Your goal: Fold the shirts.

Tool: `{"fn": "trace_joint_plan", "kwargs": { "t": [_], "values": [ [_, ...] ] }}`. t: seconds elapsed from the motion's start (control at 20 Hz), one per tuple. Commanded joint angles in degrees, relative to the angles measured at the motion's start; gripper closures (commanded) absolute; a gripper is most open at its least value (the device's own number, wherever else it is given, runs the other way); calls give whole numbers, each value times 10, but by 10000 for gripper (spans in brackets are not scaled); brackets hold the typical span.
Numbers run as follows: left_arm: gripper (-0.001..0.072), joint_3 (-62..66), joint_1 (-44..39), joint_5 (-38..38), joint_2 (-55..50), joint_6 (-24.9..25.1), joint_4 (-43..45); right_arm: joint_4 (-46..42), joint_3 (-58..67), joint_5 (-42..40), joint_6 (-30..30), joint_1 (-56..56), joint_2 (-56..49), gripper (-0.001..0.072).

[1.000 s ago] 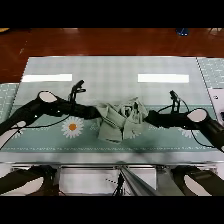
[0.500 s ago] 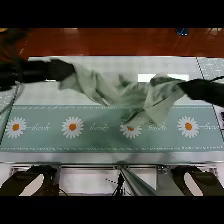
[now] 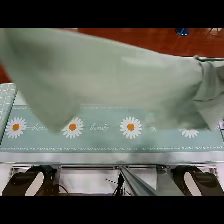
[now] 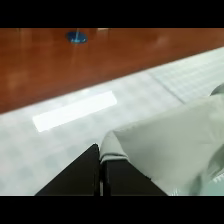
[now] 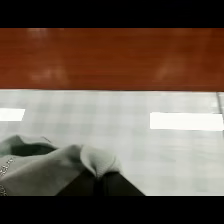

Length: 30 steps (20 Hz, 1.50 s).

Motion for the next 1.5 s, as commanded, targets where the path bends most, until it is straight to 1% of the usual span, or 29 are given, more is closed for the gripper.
{"fn": "trace_joint_plan", "kwargs": {
  "t": [0.0,0.1,0.2,0.35,0.45,0.55,0.7,0.8,0.9,0.95,1.05,1.15,1.25,1.3,1.45],
  "values": [
    [680,11,3,-97,27,-39,36,-49,66,71,4,-1,2,688],
    [680,10,3,-137,34,-49,38,-49,78,121,4,-1,2,688],
    [680,6,3,-169,33,-58,50,-51,78,189,-6,-1,-10,688],
    [680,-48,3,-181,33,-68,68,-58,78,282,-37,-1,-73,688],
    [680,-122,3,-178,30,-67,70,-54,71,296,-47,-1,-136,688],
    [680,-211,3,-144,21,-61,77,-40,54,264,-65,0,-205,688],
    [680,-300,3,-54,-8,-35,78,5,40,189,-89,0,-322,688],
    [679,-324,3,7,-47,-9,77,37,40,148,-108,0,-396,688],
    [679,-327,1,56,-104,29,75,62,40,112,-109,0,-460,688],
    [679,-327,-2,79,-135,52,75,67,40,93,-109,0,-487,688],
    [679,-327,-7,118,-198,71,71,66,40,59,-109,0,-527,687],
    [679,-327,-11,146,-258,76,71,66,40,23,-108,0,-554,687],
    [678,-327,-15,152,-313,77,71,69,40,-2,-103,0,-572,672],
    [678,-327,-18,150,-337,76,70,70,40,-8,-99,0,-579,627],
    [678,-327,-22,150,-386,76,59,70,40,1,-89,0,-592,612]
  ]
}}
